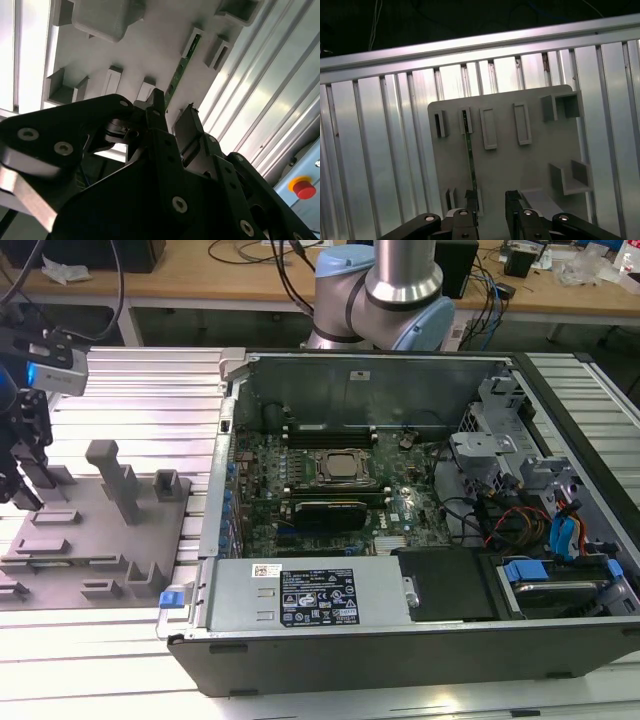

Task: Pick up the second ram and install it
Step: 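Pick up the second ram and move it above second insertion slot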

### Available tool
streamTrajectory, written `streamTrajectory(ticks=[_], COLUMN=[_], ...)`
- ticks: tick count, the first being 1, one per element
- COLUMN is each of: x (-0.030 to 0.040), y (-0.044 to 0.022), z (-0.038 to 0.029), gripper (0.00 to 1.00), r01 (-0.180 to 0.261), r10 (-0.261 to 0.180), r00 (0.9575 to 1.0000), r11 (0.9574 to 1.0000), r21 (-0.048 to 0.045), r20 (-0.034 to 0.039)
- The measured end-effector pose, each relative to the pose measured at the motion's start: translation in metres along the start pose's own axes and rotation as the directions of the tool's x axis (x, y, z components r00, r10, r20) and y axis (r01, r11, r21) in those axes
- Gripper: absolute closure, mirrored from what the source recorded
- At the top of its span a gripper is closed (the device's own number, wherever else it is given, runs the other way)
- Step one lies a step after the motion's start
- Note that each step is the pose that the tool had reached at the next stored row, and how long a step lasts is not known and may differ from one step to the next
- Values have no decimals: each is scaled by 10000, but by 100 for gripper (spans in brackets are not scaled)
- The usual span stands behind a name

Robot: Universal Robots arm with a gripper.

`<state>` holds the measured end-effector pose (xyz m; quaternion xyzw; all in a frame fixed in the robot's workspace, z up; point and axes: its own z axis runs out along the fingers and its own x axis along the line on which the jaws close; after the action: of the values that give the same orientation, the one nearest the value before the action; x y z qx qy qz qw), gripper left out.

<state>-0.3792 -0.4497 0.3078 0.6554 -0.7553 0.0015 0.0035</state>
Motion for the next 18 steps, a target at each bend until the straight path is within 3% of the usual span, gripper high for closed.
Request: streamTrajectory(ticks=[14,18], x=[-1,76], y=[0,-6], z=[176,249], gripper=[64,64], r01=[-1,15], r10=[1,-15], r00=[10000,10000], r11=[10000,10000], r21=[1,1], r20=[1,1])
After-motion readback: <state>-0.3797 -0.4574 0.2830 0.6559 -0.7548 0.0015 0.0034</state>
